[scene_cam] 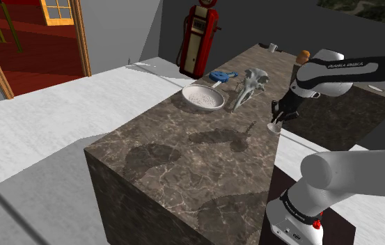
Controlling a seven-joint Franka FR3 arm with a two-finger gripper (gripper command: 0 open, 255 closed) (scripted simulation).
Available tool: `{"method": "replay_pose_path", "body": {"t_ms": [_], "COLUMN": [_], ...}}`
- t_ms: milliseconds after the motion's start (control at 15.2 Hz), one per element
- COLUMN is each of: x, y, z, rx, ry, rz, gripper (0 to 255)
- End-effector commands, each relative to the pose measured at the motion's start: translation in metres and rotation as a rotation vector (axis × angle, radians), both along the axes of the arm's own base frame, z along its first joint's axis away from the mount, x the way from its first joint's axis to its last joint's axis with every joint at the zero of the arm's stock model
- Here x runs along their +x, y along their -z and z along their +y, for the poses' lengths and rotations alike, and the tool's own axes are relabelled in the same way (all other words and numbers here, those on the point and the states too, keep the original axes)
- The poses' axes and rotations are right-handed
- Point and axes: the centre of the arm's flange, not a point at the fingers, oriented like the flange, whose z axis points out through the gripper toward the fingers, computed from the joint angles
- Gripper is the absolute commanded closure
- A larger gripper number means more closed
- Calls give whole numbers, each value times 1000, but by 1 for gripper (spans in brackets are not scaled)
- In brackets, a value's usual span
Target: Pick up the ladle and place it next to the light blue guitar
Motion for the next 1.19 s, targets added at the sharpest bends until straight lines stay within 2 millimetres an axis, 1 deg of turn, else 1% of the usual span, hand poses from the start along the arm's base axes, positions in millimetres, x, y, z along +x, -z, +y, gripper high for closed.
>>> {"method": "replay_pose_path", "body": {"t_ms": [0, 462, 1122], "x": [0, 0, 131], "y": [-11, -47, -48], "z": [0, 0, -12], "rx": [0, 0, 0], "ry": [0, 0, 0], "rz": [1, 1, 1], "gripper": [255, 255, 255]}}
